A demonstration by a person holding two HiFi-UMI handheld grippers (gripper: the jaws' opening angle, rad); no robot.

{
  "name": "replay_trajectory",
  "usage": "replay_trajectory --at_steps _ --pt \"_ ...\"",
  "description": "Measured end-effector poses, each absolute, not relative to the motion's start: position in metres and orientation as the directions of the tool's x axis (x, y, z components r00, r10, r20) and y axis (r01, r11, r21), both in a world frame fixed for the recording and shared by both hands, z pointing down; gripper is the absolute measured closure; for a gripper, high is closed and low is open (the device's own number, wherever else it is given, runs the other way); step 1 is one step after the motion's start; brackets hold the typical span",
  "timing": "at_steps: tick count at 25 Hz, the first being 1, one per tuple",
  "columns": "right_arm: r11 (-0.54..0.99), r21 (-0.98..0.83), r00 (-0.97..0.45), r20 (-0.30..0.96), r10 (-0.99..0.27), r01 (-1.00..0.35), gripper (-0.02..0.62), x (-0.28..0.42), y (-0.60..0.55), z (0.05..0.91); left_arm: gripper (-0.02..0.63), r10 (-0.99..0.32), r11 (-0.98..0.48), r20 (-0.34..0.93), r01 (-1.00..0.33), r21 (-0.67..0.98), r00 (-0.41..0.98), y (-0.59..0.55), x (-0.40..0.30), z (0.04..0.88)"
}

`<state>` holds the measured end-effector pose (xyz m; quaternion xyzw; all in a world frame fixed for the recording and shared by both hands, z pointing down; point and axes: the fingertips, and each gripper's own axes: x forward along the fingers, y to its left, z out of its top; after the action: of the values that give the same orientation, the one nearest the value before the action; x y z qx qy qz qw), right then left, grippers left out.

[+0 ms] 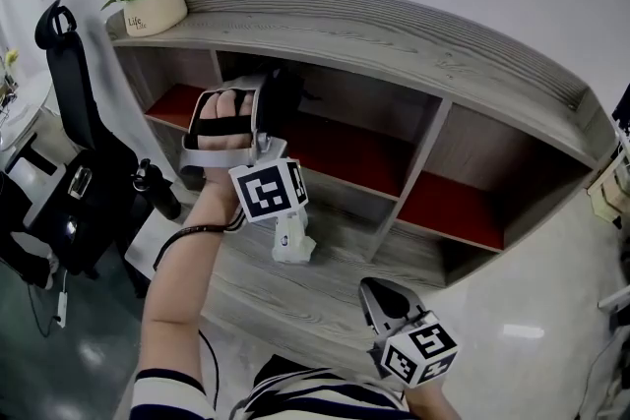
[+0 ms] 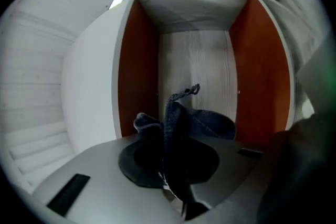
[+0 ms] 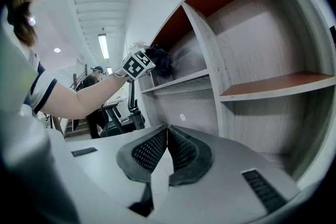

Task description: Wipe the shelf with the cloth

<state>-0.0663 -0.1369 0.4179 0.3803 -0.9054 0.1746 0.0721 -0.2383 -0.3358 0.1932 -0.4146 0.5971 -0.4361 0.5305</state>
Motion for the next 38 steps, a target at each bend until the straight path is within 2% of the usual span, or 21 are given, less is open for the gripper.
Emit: replay_trajectory --at_steps 4,7,15,26,38 --pt "0.64 -0.266 -0.693 0.268 -0.669 -0.721 0.569 -0.062 -0.138 0.419 0.571 -0.916 0.33 -0.36 0.183 -0.926 -0.174 -0.345 -0.25 0.189" --pt "0.637 -0.267 -0.691 0.266 -0.672 -0.723 0.569 -0.06 -0.139 0.42 0.571 -0.9 0.312 -0.368 0.245 -0.918 -0.234 -0.352 -0.263 0.187" --pt "0.627 -0.274 -0.684 0.274 -0.676 -0.729 0.569 -0.055 -0.141 0.424 0.571 -0.883 0.299 -0.379 0.29 -0.909 -0.278 -0.359 -0.272 0.178" --pt "0.626 -0.28 -0.686 0.272 -0.675 -0.728 0.569 -0.053 -0.142 0.424 0.571 -0.905 0.137 -0.297 0.451 -0.882 -0.306 -0.372 -0.277 0.204" --pt "0.635 -0.278 -0.693 0.274 -0.666 -0.721 0.569 -0.059 -0.138 0.424 0.571 -0.939 0.006 -0.138 0.387 -0.922 -0.314 -0.37 -0.276 0.252"
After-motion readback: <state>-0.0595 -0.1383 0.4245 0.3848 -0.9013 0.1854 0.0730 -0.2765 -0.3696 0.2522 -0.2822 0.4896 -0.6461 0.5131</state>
